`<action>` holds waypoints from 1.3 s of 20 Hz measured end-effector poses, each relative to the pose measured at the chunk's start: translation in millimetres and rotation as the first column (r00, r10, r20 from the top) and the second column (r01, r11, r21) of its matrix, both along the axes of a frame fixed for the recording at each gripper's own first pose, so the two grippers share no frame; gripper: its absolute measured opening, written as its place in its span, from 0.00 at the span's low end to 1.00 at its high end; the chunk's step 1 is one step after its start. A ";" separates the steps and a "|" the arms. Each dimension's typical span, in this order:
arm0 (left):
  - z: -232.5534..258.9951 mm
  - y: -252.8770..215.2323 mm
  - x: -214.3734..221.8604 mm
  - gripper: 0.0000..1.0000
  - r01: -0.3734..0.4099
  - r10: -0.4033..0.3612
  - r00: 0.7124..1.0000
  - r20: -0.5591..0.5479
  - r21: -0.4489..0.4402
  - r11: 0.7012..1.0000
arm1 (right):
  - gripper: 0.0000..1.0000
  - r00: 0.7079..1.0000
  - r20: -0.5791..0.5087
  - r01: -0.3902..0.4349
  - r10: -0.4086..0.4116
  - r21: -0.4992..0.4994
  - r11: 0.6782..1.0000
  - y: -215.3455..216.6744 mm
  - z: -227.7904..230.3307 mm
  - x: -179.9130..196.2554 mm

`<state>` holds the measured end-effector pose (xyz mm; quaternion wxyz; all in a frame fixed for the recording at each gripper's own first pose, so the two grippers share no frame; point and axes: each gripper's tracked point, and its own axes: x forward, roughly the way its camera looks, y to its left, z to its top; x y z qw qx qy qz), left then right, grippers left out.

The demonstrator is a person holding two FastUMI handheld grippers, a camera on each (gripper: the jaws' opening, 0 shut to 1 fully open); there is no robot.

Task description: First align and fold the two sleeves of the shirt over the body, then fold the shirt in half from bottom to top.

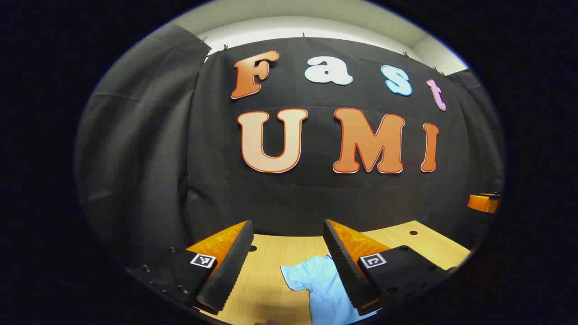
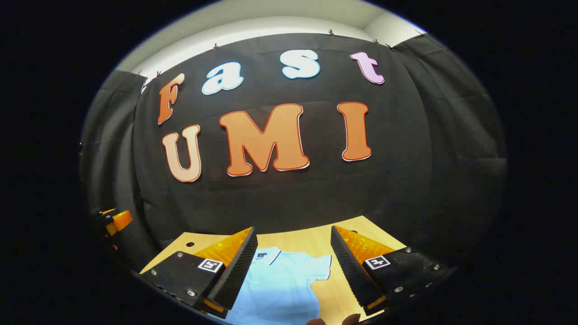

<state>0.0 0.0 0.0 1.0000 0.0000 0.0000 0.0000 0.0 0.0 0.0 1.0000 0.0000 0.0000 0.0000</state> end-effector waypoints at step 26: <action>-0.1 -19.0 93.5 1.00 -0.082 0.083 0.996 -0.041 0.024 0.996 | 0.98 0.905 -0.417 0.086 -0.082 -0.010 0.996 -76.7 -89.1 150.7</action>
